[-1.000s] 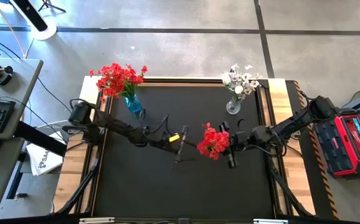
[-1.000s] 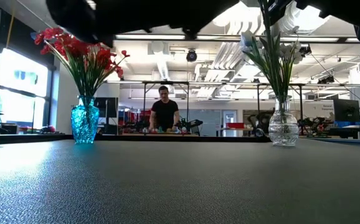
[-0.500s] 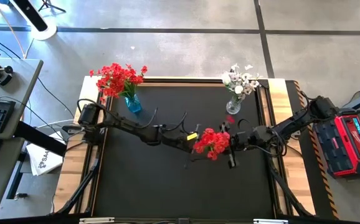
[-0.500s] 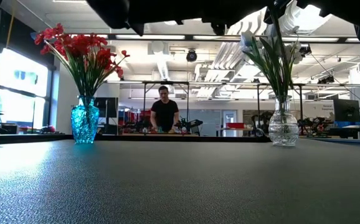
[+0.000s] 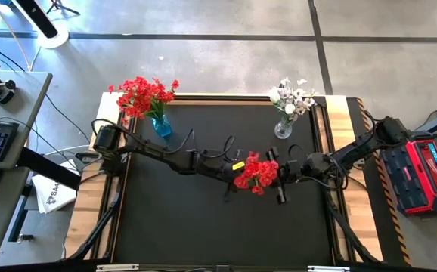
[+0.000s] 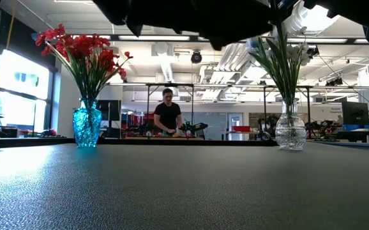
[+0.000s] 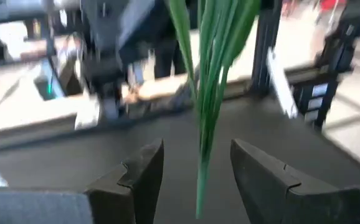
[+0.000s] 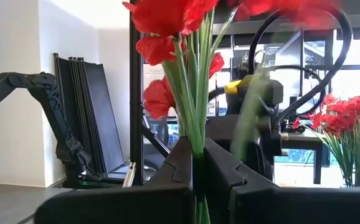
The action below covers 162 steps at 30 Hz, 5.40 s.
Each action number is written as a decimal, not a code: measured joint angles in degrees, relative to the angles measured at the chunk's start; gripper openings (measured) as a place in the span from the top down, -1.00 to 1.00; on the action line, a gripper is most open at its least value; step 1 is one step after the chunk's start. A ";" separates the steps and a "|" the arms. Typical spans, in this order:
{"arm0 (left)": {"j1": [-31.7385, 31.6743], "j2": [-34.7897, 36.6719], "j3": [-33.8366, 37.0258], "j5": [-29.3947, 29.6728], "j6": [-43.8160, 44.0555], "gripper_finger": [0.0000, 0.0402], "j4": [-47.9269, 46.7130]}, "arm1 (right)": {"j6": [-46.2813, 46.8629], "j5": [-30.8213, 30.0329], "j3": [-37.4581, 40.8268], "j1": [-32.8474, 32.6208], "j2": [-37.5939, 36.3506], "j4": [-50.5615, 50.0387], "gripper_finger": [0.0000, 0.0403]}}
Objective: Sort flowers into vase by color
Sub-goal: Put the red flowers into the blue vase, then return to Home Position
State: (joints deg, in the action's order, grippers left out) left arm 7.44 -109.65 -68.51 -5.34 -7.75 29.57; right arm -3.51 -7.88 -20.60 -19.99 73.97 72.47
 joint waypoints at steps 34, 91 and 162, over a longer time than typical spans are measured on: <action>0.02 0.35 0.04 -6.38 -3.48 0.81 10.44 | -1.46 0.64 -0.09 -0.02 -0.03 -1.00 0.98; -3.02 76.94 37.65 70.12 16.69 0.98 -41.05 | 7.17 -19.04 -0.04 -7.77 -19.19 -34.97 -0.23; -11.79 69.52 12.21 23.84 17.08 -0.01 -56.57 | 33.87 -21.10 -22.97 -7.76 -25.92 -101.50 -0.23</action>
State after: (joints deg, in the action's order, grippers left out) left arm -4.35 -40.14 -56.29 18.50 9.33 -27.01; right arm 30.36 -28.98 -43.57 -27.75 48.06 -29.04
